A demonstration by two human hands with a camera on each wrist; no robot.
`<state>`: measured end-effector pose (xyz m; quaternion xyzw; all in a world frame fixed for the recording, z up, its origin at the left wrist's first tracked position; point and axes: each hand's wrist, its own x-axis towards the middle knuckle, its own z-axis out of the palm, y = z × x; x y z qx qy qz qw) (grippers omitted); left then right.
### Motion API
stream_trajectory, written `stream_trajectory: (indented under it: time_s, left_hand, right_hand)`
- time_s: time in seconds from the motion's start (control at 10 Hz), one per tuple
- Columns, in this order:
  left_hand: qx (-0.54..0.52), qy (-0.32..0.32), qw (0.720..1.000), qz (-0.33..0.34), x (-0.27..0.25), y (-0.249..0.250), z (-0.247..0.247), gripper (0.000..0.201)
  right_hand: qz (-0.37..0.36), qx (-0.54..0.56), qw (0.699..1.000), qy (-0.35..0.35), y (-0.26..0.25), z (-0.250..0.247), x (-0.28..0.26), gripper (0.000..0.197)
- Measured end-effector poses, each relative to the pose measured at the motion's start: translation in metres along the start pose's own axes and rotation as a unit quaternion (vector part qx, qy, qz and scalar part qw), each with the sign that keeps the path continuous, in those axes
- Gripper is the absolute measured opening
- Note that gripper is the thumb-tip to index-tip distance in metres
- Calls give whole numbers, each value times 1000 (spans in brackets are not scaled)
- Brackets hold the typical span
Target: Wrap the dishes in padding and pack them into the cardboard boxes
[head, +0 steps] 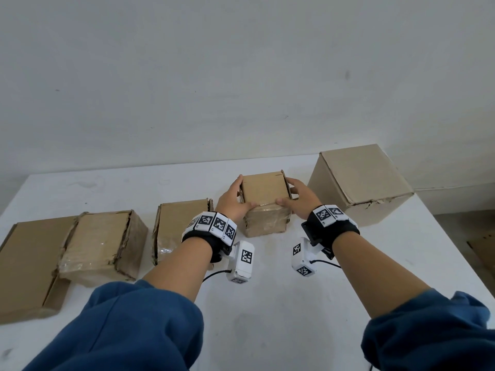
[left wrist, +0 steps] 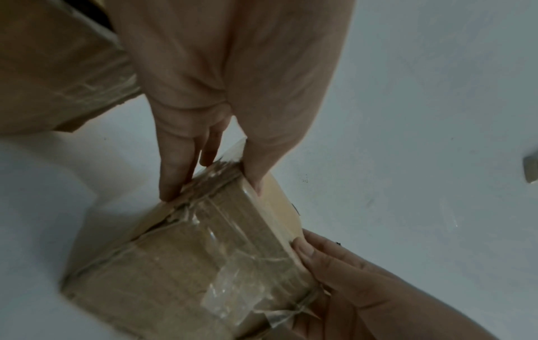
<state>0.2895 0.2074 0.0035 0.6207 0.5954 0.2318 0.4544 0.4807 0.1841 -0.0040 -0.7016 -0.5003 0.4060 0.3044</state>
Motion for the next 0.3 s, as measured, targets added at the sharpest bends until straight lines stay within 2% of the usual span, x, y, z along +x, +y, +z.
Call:
stream_trajectory:
  time_s: [0.1, 0.3]
  left_hand:
    - [-14, 18, 1000, 4, 0, -3, 1, 82]
    - [-12, 60, 998, 19, -10, -2, -5, 62]
  right_hand:
    - [6, 18, 1000, -17, 2, -5, 1, 60]
    - [5, -14, 999, 32, 6, -15, -6, 48]
